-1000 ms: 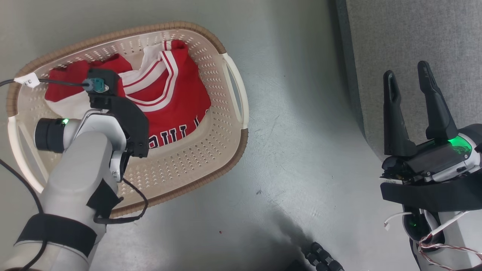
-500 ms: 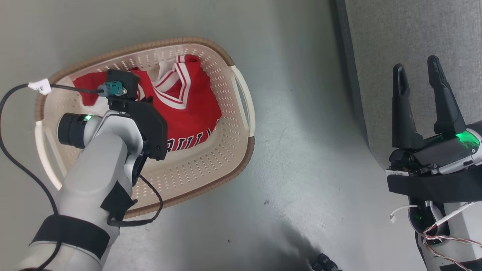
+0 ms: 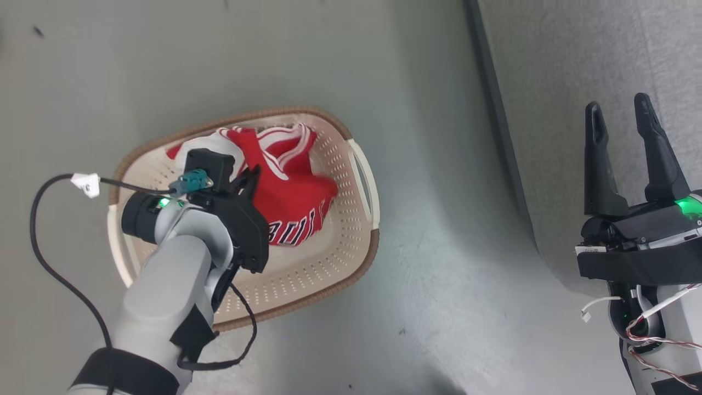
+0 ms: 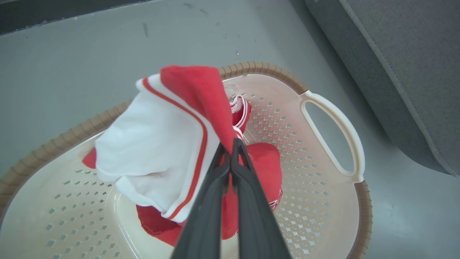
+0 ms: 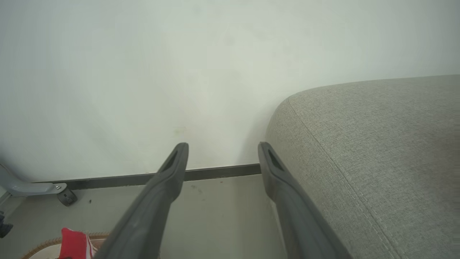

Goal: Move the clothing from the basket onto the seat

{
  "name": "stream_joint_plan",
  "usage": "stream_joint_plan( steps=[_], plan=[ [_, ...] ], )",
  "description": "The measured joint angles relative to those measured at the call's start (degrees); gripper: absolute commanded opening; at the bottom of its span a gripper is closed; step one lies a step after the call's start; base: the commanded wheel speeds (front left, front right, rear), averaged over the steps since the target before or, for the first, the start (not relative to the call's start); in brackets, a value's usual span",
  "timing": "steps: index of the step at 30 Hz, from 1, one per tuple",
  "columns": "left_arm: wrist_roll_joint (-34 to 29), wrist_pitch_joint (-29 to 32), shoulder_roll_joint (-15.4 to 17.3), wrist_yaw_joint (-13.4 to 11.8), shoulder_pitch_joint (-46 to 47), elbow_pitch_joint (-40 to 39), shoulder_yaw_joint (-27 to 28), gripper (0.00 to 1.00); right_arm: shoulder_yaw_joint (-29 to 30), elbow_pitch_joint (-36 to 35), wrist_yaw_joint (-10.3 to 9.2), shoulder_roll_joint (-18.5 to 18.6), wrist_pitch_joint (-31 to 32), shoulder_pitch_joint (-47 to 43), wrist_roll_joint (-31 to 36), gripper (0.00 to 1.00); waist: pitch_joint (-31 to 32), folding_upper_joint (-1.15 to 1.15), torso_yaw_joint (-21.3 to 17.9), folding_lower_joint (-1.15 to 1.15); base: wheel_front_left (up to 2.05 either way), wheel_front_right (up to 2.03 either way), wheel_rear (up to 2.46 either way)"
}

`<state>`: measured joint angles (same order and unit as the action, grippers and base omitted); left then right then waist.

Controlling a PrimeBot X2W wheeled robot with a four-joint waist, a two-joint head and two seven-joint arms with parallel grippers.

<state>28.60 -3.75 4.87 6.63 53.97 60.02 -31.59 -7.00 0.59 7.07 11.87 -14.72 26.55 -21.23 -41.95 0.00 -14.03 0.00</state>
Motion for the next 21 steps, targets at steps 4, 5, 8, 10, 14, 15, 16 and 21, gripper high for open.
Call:
stream_joint_plan(
  steps=[4, 5, 8, 10, 14, 15, 16, 21],
  plan=[
    [-0.1, -3.1, -0.3, 0.4, -1.3, -1.9, -1.1, 0.00, 0.4, 1.4, 0.01, 0.6, 0.0, 0.0, 0.0, 1.00, 3.2, 0.00, 0.7, 0.00, 0.00, 0.00, 0.00],
    [-0.1, -3.8, -0.4, 0.4, -1.6, -2.5, -1.3, 0.00, 0.6, 1.8, 0.01, 0.9, 0.0, -0.1, -0.2, 1.00, 4.0, 0.00, 0.9, 0.00, 0.00, 0.00, 0.00],
    [-0.2, -6.0, -0.6, 0.4, -2.7, -4.0, -2.3, 0.00, 1.0, 2.6, 0.01, 1.7, 0.0, -0.2, -0.4, 1.00, 6.4, 0.00, 1.6, 0.00, 0.00, 0.00, 0.00],
    [-0.2, -7.3, -0.7, 0.5, -3.5, -5.2, -2.6, 0.00, 1.0, 3.1, 0.01, 2.0, 0.0, -0.4, -0.4, 1.00, 8.0, 0.00, 2.1, 0.00, 0.00, 0.00, 0.00],
    [0.0, -8.7, -0.8, 0.5, -5.3, -7.7, -2.9, 0.00, 1.0, 4.0, 0.02, 2.5, 0.0, -1.3, -0.5, 1.00, 11.4, 0.00, 3.2, -0.01, 0.00, 0.00, 0.00],
    [0.0, -9.0, -0.8, 0.5, -5.9, -8.4, -3.0, 0.00, 0.9, 4.1, 0.01, 2.6, 0.0, -1.5, -0.5, 1.00, 12.2, 0.00, 3.5, -0.01, 0.00, 0.00, 0.00],
    [0.0, -9.2, -0.8, 0.5, -6.4, -9.2, -3.0, 0.00, 0.6, 4.3, 0.02, 2.6, 0.0, -1.6, -0.5, 1.00, 13.1, 0.00, 3.8, -0.01, 0.00, 0.00, 0.00],
    [0.9, -9.9, -0.8, 0.5, -9.0, -14.0, -4.0, 0.00, -1.6, 5.6, 0.03, 3.4, 0.0, -2.9, -1.5, 1.00, 17.3, 0.00, 5.2, -0.01, 0.00, 0.00, 0.00]
  ],
)
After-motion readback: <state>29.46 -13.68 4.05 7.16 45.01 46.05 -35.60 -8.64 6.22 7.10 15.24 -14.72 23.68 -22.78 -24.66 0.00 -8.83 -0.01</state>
